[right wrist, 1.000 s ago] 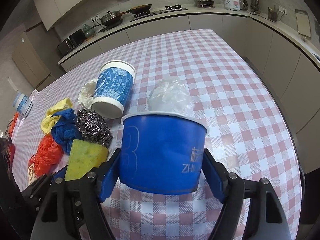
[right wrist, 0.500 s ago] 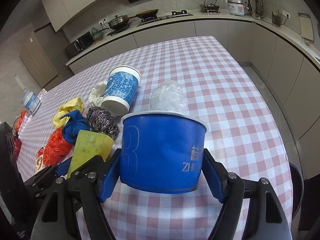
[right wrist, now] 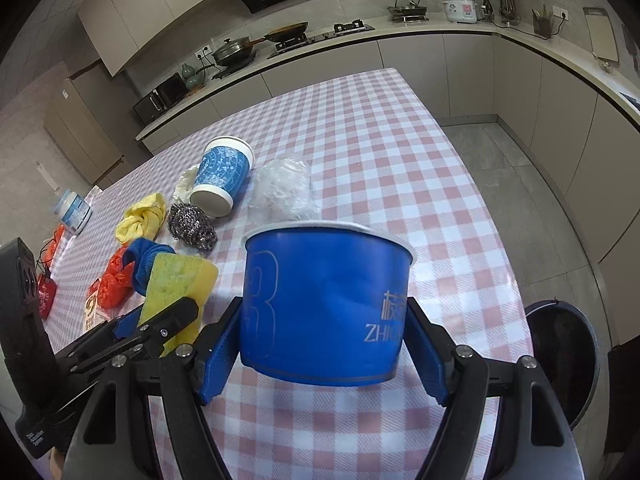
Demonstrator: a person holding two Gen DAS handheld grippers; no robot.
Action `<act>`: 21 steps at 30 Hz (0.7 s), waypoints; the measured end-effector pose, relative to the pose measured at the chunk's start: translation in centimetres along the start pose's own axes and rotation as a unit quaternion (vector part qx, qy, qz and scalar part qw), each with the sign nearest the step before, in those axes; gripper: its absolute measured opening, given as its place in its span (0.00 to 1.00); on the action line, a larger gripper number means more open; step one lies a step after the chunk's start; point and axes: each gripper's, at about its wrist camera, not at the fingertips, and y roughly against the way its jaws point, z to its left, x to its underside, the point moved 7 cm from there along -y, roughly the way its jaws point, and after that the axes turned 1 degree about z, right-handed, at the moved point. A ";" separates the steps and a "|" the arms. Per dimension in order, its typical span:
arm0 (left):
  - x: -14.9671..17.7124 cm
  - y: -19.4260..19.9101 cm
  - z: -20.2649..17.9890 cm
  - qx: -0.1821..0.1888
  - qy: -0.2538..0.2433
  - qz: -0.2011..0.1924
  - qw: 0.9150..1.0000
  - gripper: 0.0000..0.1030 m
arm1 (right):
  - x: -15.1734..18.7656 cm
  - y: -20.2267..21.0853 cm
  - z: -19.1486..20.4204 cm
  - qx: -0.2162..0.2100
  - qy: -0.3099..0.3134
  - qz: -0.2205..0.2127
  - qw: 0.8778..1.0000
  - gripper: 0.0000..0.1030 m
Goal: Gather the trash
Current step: 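Lift the sponge and blue bowl and carry them toward the bin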
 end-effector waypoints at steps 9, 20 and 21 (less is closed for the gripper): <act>2.7 0.4 -2.0 -0.018 -0.021 0.000 1.000 0.58 | 0.9 0.2 -1.7 0.004 0.001 0.015 1.000 0.76; 4.6 2.0 -0.6 -0.032 -0.016 -0.008 0.999 0.63 | 1.8 -1.0 -0.1 -0.007 0.017 0.028 0.999 0.76; 4.7 1.7 -0.7 -0.030 -0.020 -0.004 0.999 0.63 | 2.0 -1.2 -0.1 -0.009 0.017 0.031 0.999 0.76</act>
